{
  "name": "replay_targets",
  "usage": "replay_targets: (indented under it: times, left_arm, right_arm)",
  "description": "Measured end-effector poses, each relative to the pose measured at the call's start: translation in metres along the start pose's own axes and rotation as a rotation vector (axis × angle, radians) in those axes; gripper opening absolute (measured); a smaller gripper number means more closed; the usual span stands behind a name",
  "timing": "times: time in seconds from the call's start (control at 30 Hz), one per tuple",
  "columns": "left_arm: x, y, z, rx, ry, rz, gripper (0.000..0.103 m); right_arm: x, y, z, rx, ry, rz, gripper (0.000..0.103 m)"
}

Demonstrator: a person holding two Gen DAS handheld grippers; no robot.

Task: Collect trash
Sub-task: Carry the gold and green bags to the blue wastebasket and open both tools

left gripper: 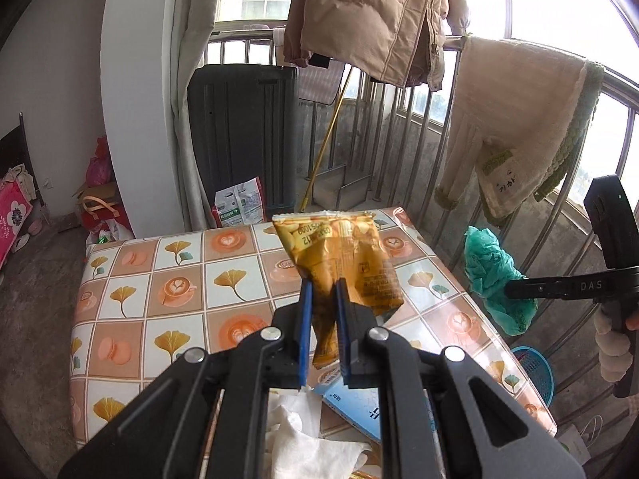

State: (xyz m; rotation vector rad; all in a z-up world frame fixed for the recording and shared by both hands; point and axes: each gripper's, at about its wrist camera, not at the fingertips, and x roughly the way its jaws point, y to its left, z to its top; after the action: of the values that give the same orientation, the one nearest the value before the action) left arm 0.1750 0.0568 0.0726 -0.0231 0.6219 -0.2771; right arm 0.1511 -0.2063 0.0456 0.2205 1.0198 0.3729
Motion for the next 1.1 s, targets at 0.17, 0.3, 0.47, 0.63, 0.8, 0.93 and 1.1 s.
replay_targets:
  times: [0.17, 0.3, 0.47, 0.63, 0.8, 0.93, 1.1]
  left_arm:
    - [0.015, -0.068, 0.014, 0.076, 0.023, -0.187, 0.010]
    - [0.041, -0.141, 0.016, 0.176, 0.100, -0.346, 0.010]
    - [0.083, -0.242, -0.004, 0.287, 0.256, -0.493, 0.010]
    - [0.126, -0.344, -0.044, 0.375, 0.440, -0.582, 0.010]
    - [0.163, -0.430, -0.076, 0.421, 0.576, -0.661, 0.013]
    - [0.189, -0.484, -0.099, 0.442, 0.622, -0.702, 0.046]
    - [0.203, -0.486, -0.113, 0.379, 0.615, -0.686, 0.059]
  right_arm:
    - [-0.063, -0.044, -0.022, 0.088, -0.039, -0.089, 0.022]
    - [-0.106, -0.096, -0.057, 0.215, -0.064, -0.185, 0.022]
    - [-0.133, -0.164, -0.115, 0.417, -0.052, -0.269, 0.022]
    - [-0.140, -0.229, -0.168, 0.641, -0.050, -0.319, 0.022]
    - [-0.136, -0.279, -0.199, 0.758, -0.049, -0.391, 0.024]
    - [-0.114, -0.323, -0.213, 0.820, -0.054, -0.468, 0.052]
    - [-0.105, -0.359, -0.236, 0.931, -0.080, -0.493, 0.057]
